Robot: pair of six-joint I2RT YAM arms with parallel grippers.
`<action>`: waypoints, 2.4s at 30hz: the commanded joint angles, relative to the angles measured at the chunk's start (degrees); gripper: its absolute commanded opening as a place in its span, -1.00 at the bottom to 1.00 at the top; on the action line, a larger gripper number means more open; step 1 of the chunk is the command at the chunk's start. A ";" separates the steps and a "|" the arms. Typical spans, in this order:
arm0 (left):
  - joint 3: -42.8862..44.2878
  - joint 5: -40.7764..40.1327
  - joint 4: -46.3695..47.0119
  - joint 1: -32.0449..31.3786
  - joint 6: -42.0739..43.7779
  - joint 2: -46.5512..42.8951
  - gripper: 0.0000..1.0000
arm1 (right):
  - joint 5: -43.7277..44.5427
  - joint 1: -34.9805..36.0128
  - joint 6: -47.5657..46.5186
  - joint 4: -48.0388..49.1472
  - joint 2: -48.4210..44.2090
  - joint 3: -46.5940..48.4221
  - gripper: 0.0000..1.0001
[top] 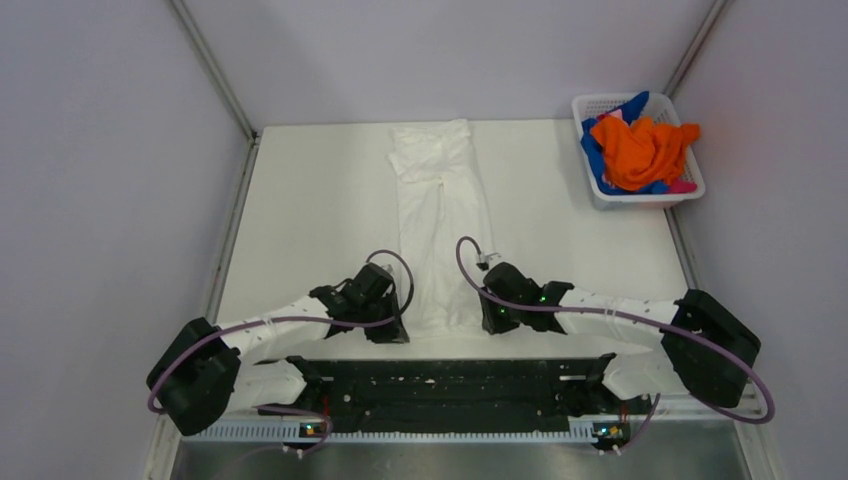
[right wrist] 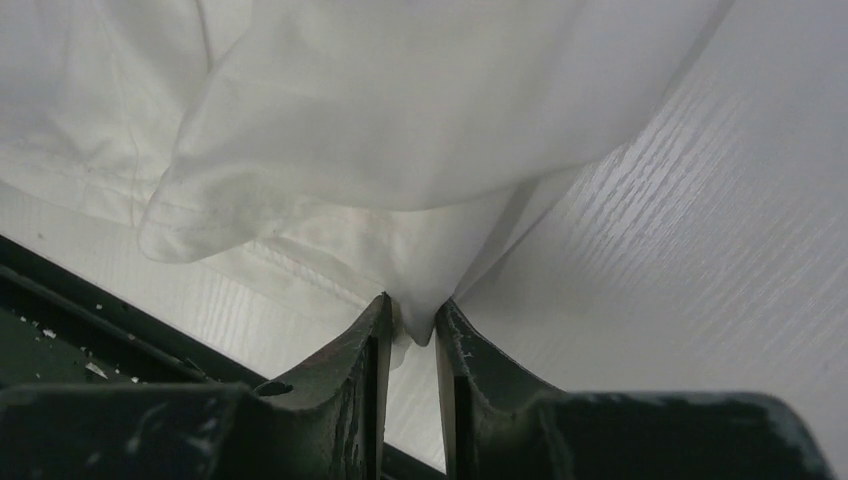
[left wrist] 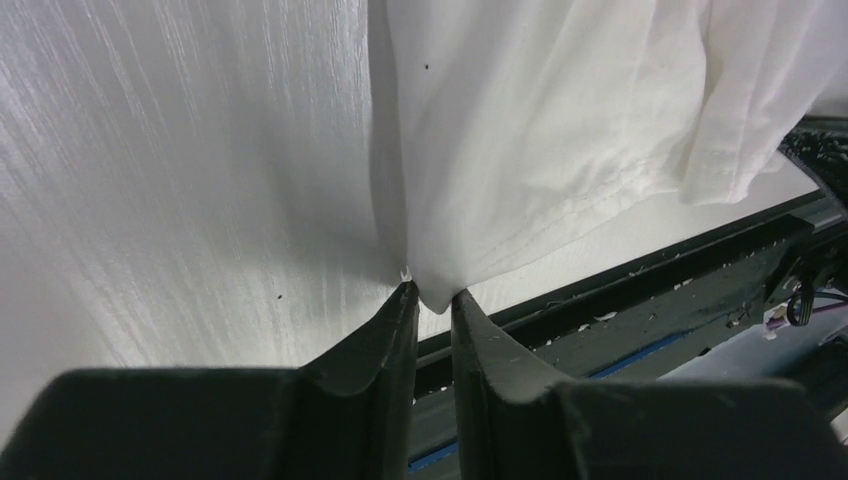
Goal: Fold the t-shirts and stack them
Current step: Grab the bottom of the folded rectangular tshirt with both arms, then fold the folded rectangular tshirt in 1/3 of the way
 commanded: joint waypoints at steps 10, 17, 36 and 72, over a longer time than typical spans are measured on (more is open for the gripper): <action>-4.39 -0.66 1.06 -0.46 -1.96 -4.57 -1.00 | -3.18 3.54 7.64 -3.03 -5.39 -3.80 -1.00; -7.00 5.04 4.10 -2.56 -2.18 -9.08 -1.00 | -9.57 4.49 9.83 1.40 -7.37 -5.26 -1.00; 6.51 -5.80 7.72 -6.99 3.63 -6.00 -1.00 | -4.79 2.14 5.19 1.21 -10.67 4.05 -1.00; 53.43 -8.64 10.26 20.29 22.62 40.10 -1.00 | -9.55 -25.53 -2.49 17.19 25.87 35.85 -1.00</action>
